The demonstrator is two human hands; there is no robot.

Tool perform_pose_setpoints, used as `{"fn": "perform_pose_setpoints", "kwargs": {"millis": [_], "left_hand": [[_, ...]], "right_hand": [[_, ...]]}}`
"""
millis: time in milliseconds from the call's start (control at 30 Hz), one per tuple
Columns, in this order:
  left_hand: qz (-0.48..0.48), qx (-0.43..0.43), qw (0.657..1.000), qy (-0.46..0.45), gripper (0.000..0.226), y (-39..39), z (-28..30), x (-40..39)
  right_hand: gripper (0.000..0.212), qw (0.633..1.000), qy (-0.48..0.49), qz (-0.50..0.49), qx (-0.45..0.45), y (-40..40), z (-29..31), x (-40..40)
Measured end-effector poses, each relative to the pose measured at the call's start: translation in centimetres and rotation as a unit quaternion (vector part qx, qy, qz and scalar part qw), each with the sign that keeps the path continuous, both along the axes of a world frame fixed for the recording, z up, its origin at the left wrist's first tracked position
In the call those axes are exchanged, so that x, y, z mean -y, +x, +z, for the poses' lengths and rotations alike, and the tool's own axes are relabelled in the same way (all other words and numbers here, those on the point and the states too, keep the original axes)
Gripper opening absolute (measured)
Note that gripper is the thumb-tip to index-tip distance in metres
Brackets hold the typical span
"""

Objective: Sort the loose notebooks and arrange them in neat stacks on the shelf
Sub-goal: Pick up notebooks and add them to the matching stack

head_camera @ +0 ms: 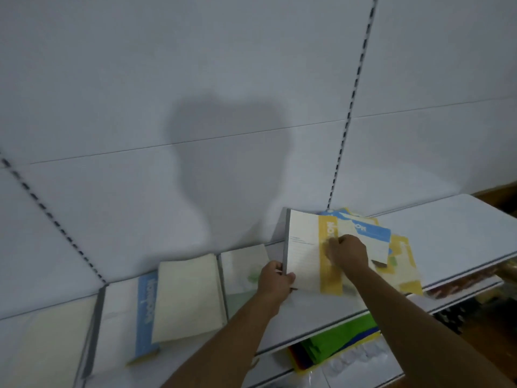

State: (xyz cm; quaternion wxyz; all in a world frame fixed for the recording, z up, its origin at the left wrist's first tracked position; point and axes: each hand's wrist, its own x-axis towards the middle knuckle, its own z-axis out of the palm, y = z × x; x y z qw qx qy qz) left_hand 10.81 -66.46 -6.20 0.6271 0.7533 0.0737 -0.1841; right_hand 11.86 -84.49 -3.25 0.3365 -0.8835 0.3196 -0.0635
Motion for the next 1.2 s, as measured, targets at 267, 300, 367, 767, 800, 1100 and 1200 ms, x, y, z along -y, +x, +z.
{"fn": "perform_pose_setpoints", "kwargs": {"millis": [267,300,367,767,800,1100,1200], "left_hand": [[0.096,0.076,0.989,0.088,0.019,0.4,0.6,-12.4],[0.112,0.084,0.984,0.11,0.019,0.2,0.6,-14.3],[0.149,0.094,0.975,0.134,0.017,-0.4,0.4,-18.1],[0.307,0.095,0.925,0.201,0.024,-6.1,-1.7,-35.8],[0.312,0.09,0.924,0.201,0.024,-6.5,-2.1,-36.8],[0.234,0.065,0.934,0.264,0.032,-6.5,-4.2,-38.9],[0.204,0.058,0.924,0.319,0.035,-6.3,-4.5,-38.3]], "right_hand": [[0.014,0.989,0.055,0.099,0.098,4.1,0.6,-12.1],[0.016,0.987,0.046,0.12,0.098,4.3,0.4,-13.8],[0.015,0.983,0.047,0.149,0.094,4.6,-0.1,-17.5],[0.021,0.937,0.052,0.345,0.019,4.2,-1.7,-37.3],[0.02,0.933,0.045,0.357,0.006,4.1,-1.9,-38.4],[0.024,0.906,-0.138,0.388,-0.098,4.3,-3.8,-41.5],[0.025,0.898,-0.163,0.399,-0.085,4.3,-4.5,-41.6]]}}
